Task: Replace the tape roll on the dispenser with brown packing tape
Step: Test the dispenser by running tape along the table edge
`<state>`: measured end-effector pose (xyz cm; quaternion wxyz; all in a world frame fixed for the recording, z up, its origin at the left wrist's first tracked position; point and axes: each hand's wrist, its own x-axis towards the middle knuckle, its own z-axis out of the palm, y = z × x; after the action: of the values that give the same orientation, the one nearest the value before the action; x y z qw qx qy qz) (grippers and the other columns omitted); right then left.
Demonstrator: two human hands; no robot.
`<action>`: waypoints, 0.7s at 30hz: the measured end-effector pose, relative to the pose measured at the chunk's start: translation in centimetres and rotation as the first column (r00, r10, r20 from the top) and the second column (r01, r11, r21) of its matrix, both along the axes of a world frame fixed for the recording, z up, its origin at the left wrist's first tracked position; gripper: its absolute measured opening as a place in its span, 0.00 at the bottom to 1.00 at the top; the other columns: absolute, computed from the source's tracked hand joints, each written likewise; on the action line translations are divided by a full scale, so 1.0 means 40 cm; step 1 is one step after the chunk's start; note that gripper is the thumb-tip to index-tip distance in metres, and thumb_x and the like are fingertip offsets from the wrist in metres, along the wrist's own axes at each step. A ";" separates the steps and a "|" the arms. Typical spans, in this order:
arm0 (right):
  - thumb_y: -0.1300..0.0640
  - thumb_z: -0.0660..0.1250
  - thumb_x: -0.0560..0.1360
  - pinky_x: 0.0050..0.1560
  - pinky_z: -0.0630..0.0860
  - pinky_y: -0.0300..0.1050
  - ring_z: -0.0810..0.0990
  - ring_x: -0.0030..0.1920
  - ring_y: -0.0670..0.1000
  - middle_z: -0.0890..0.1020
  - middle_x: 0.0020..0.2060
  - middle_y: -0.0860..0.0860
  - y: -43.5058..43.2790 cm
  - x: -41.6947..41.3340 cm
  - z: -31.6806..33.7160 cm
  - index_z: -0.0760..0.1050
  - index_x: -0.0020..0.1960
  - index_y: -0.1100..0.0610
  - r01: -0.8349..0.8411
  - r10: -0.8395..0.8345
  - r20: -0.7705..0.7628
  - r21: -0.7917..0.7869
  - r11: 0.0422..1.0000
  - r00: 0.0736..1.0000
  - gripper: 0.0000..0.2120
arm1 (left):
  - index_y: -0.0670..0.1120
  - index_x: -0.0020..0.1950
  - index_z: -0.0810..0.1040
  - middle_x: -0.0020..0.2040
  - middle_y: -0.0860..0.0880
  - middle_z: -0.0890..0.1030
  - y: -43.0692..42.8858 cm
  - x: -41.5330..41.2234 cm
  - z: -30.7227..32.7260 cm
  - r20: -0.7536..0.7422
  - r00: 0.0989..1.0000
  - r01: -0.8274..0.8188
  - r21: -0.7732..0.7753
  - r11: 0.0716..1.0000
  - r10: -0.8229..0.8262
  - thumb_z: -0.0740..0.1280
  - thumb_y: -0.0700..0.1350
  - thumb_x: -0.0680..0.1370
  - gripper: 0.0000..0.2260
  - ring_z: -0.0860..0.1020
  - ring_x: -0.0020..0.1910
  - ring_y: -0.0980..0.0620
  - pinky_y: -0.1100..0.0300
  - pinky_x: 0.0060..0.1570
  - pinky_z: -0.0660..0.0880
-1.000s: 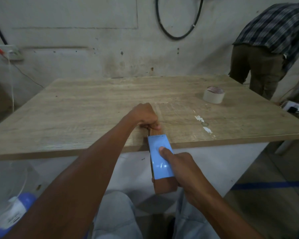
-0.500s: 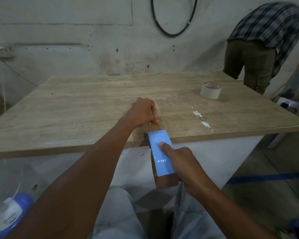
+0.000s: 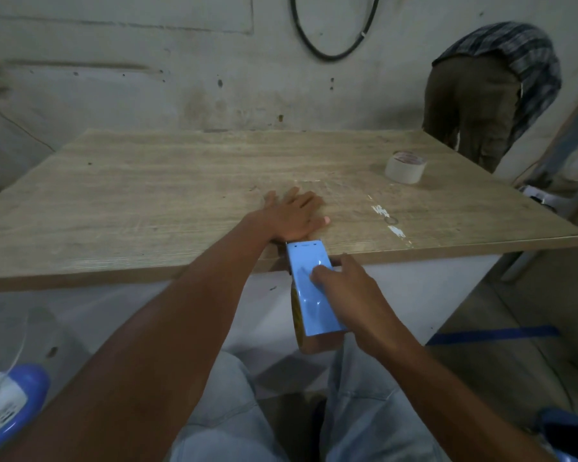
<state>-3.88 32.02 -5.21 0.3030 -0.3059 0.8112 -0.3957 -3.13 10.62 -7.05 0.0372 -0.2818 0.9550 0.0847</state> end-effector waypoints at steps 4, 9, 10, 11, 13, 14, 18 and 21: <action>0.47 0.60 0.78 0.37 0.70 0.43 0.78 0.45 0.51 0.80 0.55 0.54 -0.027 -0.005 0.009 0.72 0.62 0.55 -0.014 0.013 0.038 0.034 0.999 0.999 0.17 | 0.50 0.84 0.51 0.85 0.49 0.50 -0.007 -0.015 -0.005 -0.024 0.999 0.028 -0.049 0.998 -0.029 0.48 0.63 0.85 0.30 0.46 0.84 0.45 0.32 0.77 0.43; 0.40 0.59 0.77 0.62 0.76 0.57 0.82 0.55 0.59 0.83 0.55 0.57 -0.051 -0.007 0.010 0.79 0.59 0.58 -0.006 0.004 0.045 0.042 0.999 0.999 0.25 | 0.51 0.84 0.52 0.85 0.50 0.51 -0.009 -0.016 -0.010 -0.042 0.997 0.059 -0.057 0.997 -0.061 0.48 0.62 0.85 0.29 0.48 0.84 0.46 0.33 0.78 0.45; 0.40 0.60 0.74 0.62 0.77 0.58 0.82 0.54 0.59 0.84 0.53 0.57 -0.057 -0.009 0.011 0.80 0.54 0.59 -0.006 0.003 0.085 0.035 0.999 0.996 0.24 | 0.51 0.84 0.52 0.85 0.50 0.51 -0.007 -0.014 -0.008 -0.044 0.997 0.055 -0.054 0.997 -0.057 0.48 0.62 0.85 0.29 0.48 0.84 0.47 0.34 0.78 0.45; 0.41 0.61 0.72 0.61 0.77 0.60 0.83 0.52 0.60 0.85 0.50 0.57 -0.062 -0.010 0.011 0.79 0.48 0.59 -0.008 0.003 0.122 0.035 0.999 0.992 0.21 | 0.51 0.84 0.52 0.85 0.51 0.51 -0.005 -0.012 -0.007 -0.047 0.997 0.054 -0.048 0.997 -0.056 0.48 0.62 0.85 0.29 0.47 0.84 0.47 0.35 0.78 0.44; 0.44 0.61 0.73 0.61 0.78 0.59 0.83 0.51 0.59 0.84 0.48 0.57 -0.066 -0.011 0.017 0.76 0.41 0.57 -0.025 0.019 0.124 0.046 0.999 0.992 0.16 | 0.51 0.84 0.51 0.85 0.51 0.50 -0.005 -0.011 -0.009 -0.052 0.997 0.053 -0.036 0.998 -0.055 0.48 0.62 0.85 0.29 0.46 0.84 0.47 0.35 0.78 0.43; 0.45 0.61 0.75 0.60 0.78 0.57 0.83 0.50 0.59 0.84 0.48 0.57 -0.067 -0.012 0.019 0.74 0.39 0.58 -0.027 0.023 0.093 0.048 0.998 0.995 0.16 | 0.51 0.84 0.51 0.85 0.51 0.50 -0.007 -0.011 -0.010 -0.052 0.997 0.052 -0.034 0.998 -0.054 0.47 0.62 0.85 0.29 0.46 0.84 0.47 0.35 0.78 0.43; 0.45 0.56 0.81 0.45 0.73 0.47 0.81 0.46 0.55 0.81 0.46 0.55 -0.058 -0.011 0.017 0.76 0.45 0.57 -0.071 0.072 -0.020 0.049 0.996 0.997 0.17 | 0.51 0.84 0.51 0.85 0.50 0.50 -0.011 -0.013 -0.015 -0.057 0.996 0.060 -0.040 0.997 -0.062 0.47 0.63 0.85 0.29 0.47 0.84 0.47 0.35 0.78 0.43; 0.45 0.55 0.82 0.48 0.73 0.47 0.81 0.51 0.57 0.82 0.50 0.58 -0.056 -0.011 0.018 0.76 0.51 0.58 -0.099 0.100 -0.032 0.038 0.994 0.994 0.18 | 0.52 0.84 0.51 0.85 0.51 0.50 -0.015 -0.011 -0.013 -0.064 0.996 0.064 -0.032 0.997 -0.066 0.47 0.62 0.85 0.29 0.47 0.84 0.47 0.34 0.78 0.43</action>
<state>-4.34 29.78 -4.50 0.3138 -0.3472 0.8070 -0.3602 -3.56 10.02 -7.58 0.0046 -0.2480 0.9656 0.0785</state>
